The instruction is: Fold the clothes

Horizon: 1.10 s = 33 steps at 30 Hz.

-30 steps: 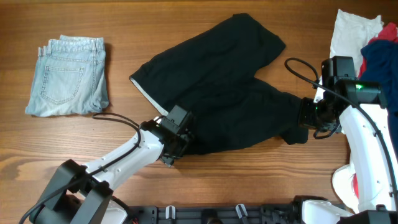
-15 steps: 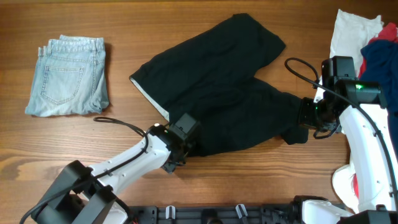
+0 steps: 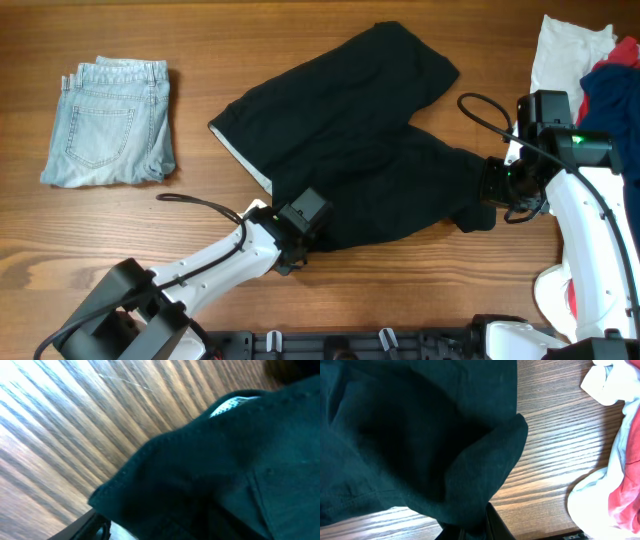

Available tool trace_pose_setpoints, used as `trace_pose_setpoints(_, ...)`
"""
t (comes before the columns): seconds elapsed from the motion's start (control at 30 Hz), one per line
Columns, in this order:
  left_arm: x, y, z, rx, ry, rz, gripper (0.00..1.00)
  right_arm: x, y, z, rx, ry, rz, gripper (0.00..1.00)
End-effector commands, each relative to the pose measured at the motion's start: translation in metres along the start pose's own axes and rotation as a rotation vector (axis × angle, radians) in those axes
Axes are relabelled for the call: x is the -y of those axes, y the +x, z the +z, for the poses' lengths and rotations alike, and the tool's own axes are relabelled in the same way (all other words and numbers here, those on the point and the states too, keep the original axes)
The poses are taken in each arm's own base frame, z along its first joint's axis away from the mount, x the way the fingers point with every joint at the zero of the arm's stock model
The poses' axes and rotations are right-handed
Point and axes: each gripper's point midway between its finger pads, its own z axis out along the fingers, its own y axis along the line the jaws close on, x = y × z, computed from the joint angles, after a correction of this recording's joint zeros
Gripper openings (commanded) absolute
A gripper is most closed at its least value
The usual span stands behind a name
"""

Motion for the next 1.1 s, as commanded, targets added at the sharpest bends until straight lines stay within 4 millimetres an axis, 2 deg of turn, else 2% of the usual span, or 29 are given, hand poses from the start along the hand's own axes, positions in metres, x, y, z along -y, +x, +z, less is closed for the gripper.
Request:
trace_pose_setpoints(0.0,-0.021,-0.008,0.021,0.062,-0.07,-0.025,0.51,0.004,0.003,0.003,-0.014,0.019,-0.017,0.1)
trace_pose_setpoints(0.07,-0.022,-0.014,0.021,0.098,-0.072,-0.016,0.47,0.004,0.003,0.003,-0.014,0.019,-0.025,0.1)
trace_pose_setpoints(0.33,-0.025,-0.015,0.02,0.102,-0.084,-0.007,0.3,0.004,0.004,0.003,-0.016,0.02,-0.025,0.11)
trace_pose_setpoints(0.4,-0.029,-0.016,0.018,0.105,-0.098,-0.005,0.2,0.004,0.004,0.003,-0.016,0.02,-0.025,0.11)
trace_pose_setpoints(0.47,-0.031,-0.018,0.013,0.105,-0.101,0.022,0.04,0.004,0.004,0.003,-0.016,0.02,-0.025,0.11)
trace_pose_setpoints(0.6,-0.025,-0.026,-0.008,0.133,-0.051,0.166,0.04,0.004,0.002,0.003,-0.01,0.018,-0.023,0.11)
trace_pose_setpoints(0.7,-0.023,-0.038,-0.028,0.174,-0.009,0.202,0.04,0.004,0.002,0.003,-0.01,0.018,-0.023,0.11)
trace_pose_setpoints(0.73,-0.021,-0.045,-0.038,0.196,0.018,0.223,0.04,0.004,0.002,0.003,-0.01,0.017,-0.02,0.1)
trace_pose_setpoints(0.77,-0.017,-0.05,-0.049,0.204,0.051,0.255,0.04,0.004,0.002,0.003,-0.009,0.017,0.0,0.04)
trace_pose_setpoints(0.8,-0.013,-0.055,-0.058,0.212,0.086,0.284,0.04,0.002,0.001,0.003,-0.007,0.008,0.009,0.04)
trace_pose_setpoints(0.9,0.002,-0.075,-0.104,0.259,0.211,0.373,0.04,-0.017,-0.006,-0.003,0.038,-0.105,-0.008,0.04)
trace_pose_setpoints(0.97,0.012,-0.093,-0.146,0.319,0.308,0.389,0.04,-0.03,-0.011,-0.013,0.086,-0.184,-0.019,0.04)
trace_pose_setpoints(1.0,0.018,-0.104,-0.174,0.364,0.374,0.397,0.04,-0.036,-0.013,-0.021,0.123,-0.222,-0.036,0.04)
trace_pose_setpoints(1.07,0.026,-0.115,-0.212,0.422,0.468,0.408,0.04,-0.038,-0.015,-0.037,0.184,-0.249,-0.044,0.04)
